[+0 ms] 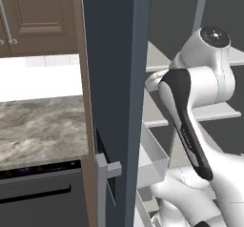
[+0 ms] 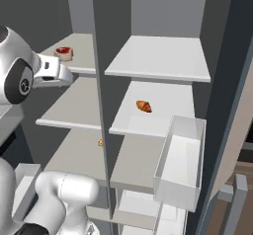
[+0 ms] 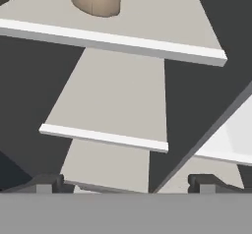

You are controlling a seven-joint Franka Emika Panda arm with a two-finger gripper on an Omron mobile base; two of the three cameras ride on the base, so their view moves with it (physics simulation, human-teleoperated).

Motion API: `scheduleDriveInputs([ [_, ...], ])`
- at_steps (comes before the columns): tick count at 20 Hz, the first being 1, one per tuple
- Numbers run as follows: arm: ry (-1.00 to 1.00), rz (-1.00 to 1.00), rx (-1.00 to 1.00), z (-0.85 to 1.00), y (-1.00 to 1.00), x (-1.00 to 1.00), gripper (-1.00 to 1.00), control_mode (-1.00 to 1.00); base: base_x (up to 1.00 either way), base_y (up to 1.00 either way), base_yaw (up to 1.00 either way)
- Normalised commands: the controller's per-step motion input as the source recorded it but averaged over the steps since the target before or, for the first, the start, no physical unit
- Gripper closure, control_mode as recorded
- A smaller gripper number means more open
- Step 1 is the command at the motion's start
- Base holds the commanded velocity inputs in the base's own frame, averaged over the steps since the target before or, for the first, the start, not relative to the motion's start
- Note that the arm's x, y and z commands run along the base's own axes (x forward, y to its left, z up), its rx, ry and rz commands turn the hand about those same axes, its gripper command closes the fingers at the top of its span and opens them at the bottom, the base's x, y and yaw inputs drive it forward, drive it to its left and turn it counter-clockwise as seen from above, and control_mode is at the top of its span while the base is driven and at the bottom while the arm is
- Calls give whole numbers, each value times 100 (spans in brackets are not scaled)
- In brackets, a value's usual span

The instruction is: Pick up the frozen steak from the freezer, place it on any shelf in the fridge, and close the fridge and freezer doors when done.

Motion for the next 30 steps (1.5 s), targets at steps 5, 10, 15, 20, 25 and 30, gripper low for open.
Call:
scheduleDriveInputs([
  [5, -9, 8, 0, 65, 32, 29, -100, -100, 0, 0, 0],
  [10, -9, 7, 0, -8, 37, 79, -100, -100, 0, 0, 0],
  [15, -8, 2, 4, -19, 11, 96, -100, -100, 0, 0, 0],
  [20, -1, 0, 0, -5, 9, 100, -100, -100, 0, 0, 0],
  [25, 1, 0, 0, -10, 17, 77, -100, -100, 0, 0, 0],
  [30, 7, 4, 0, -4, 19, 46, -100, -100, 0, 0, 0],
])
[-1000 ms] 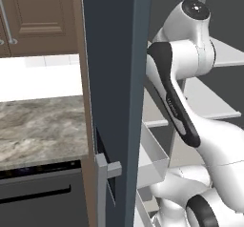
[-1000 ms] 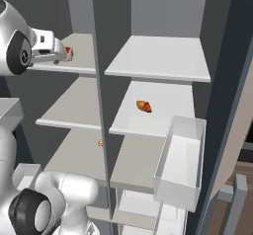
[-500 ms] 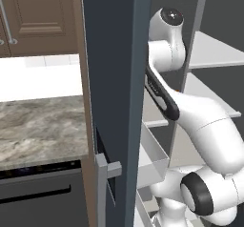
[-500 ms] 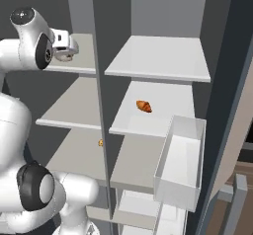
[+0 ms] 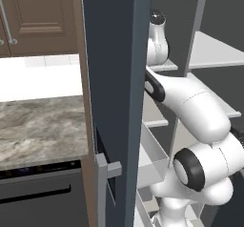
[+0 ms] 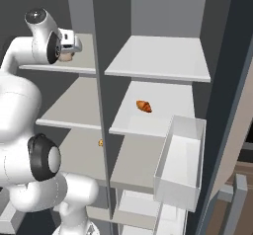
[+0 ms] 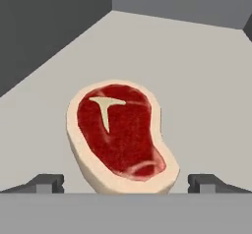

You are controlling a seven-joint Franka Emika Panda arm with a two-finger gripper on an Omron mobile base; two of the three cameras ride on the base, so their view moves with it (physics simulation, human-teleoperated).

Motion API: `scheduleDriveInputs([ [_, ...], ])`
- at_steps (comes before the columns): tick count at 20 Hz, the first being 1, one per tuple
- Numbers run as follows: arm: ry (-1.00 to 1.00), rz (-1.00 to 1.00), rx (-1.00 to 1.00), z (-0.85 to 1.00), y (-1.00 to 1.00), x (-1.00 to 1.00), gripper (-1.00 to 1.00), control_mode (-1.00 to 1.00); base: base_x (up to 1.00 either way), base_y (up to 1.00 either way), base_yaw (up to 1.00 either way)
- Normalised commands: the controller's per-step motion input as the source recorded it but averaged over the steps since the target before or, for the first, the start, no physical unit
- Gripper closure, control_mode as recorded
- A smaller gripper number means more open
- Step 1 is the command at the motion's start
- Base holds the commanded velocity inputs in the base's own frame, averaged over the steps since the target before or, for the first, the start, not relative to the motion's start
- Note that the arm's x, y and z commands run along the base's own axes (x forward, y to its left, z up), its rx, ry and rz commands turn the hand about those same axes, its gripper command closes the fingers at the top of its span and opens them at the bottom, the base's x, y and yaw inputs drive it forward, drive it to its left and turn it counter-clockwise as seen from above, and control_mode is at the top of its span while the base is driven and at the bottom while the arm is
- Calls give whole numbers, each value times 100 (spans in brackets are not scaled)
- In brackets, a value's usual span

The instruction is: Pick up the frozen steak from the freezer, place it on any shelf in the fridge, and close the fridge and freezer doors when done.

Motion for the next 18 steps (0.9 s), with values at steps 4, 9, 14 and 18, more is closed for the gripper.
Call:
scheduleDriveInputs([
  [4, 10, 4, 0, -1, 6, 31, -100, -100, 0, 0, 0],
  [9, 16, 4, 0, -6, 0, 9, -100, -100, 0, 0, 0],
  [14, 17, 4, 0, -13, 0, 0, -100, -100, 0, 0, 0],
  [18, 11, 7, 0, -19, 0, 0, -100, -100, 0, 0, 0],
])
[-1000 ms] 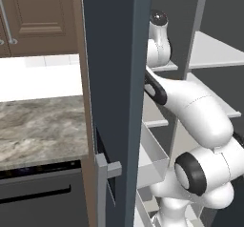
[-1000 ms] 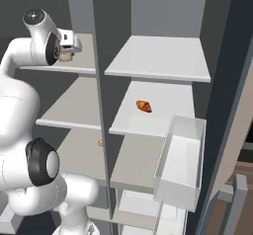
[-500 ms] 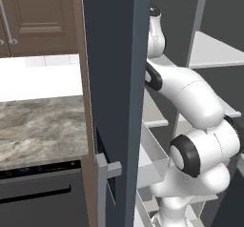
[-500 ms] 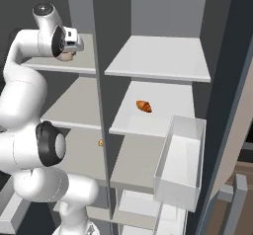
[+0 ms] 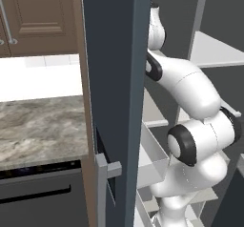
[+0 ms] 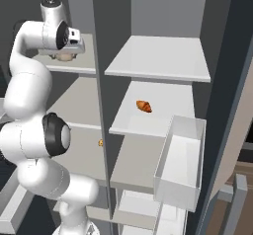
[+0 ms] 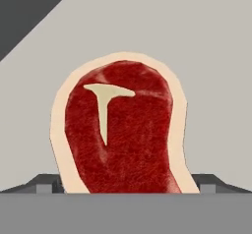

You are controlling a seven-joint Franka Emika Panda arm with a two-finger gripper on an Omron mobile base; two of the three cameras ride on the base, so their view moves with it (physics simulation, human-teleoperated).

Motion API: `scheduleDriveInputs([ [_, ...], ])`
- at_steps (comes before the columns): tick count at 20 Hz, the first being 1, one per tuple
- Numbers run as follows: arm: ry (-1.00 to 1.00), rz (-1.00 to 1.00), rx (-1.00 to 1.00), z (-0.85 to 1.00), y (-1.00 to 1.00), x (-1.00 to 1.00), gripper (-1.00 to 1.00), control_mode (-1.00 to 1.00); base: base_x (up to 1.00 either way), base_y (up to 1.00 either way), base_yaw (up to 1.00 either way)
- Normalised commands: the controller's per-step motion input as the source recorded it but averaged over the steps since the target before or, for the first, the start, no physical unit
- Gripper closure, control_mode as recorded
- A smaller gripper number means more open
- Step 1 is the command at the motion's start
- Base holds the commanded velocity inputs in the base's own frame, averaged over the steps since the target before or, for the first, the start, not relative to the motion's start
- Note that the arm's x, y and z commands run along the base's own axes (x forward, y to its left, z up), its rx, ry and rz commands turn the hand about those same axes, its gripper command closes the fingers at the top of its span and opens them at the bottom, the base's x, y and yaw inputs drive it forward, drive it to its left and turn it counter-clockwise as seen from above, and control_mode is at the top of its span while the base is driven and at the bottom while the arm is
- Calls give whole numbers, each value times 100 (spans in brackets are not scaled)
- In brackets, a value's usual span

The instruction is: Pick up the frozen steak from the freezer, place it on any shelf in the fridge, and close the fridge and freezer doors when done.

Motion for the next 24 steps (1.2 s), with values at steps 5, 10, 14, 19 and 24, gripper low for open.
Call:
scheduleDriveInputs([
  [5, 1, 6, 0, -26, 0, 2, 100, -100, 0, 0, 0],
  [10, 0, 0, 0, -3, 0, 1, 100, -100, 0, 0, 0],
  [14, -5, 0, 0, 0, 0, -39, 100, -100, 0, 0, 0],
  [19, -22, 0, 0, 0, -3, -97, 100, -100, 0, 0, 0],
  [24, -31, -1, 4, 0, -14, -100, 100, -100, 0, 0, 0],
])
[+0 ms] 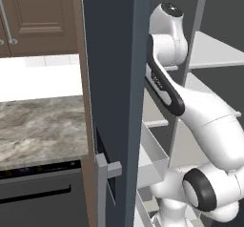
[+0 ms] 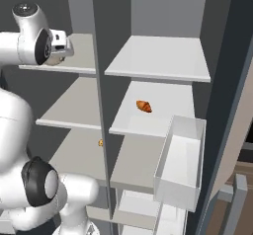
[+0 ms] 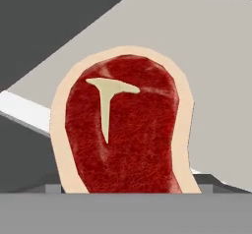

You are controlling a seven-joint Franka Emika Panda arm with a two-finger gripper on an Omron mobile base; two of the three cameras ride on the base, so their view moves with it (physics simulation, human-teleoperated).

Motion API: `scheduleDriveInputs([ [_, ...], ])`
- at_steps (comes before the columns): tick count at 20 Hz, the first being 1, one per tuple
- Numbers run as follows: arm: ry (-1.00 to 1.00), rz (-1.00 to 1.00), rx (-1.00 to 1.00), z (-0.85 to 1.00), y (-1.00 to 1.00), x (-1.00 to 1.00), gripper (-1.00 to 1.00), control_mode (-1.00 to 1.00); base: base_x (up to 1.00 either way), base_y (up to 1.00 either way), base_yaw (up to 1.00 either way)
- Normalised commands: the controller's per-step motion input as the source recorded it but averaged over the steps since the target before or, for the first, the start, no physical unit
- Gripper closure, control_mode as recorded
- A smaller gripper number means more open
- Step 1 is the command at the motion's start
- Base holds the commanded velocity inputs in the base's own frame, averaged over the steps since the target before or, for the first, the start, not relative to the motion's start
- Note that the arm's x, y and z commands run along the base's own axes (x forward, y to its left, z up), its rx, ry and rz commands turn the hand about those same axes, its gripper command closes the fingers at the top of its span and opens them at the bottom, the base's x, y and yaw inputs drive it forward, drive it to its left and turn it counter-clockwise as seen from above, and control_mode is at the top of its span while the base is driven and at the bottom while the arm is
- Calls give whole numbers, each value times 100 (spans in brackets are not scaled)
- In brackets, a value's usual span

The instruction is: Pick up the frozen steak from the freezer, place it on any shelf in the fridge, and close the fridge and freezer doors when done.

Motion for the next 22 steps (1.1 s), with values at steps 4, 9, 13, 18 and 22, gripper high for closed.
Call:
scheduleDriveInputs([
  [4, -28, -3, 5, 7, -16, -100, 100, -100, 0, 0, 0],
  [9, -5, -10, 7, 29, -22, -100, 100, -100, 0, 0, 0],
  [13, 3, -18, 5, 17, -48, -100, 100, -100, 0, 0, 0],
  [18, 18, -29, 0, -8, -55, -100, 100, -100, 0, 0, 0],
  [22, 11, -34, 0, -28, -82, -100, 100, -100, 0, 0, 0],
])
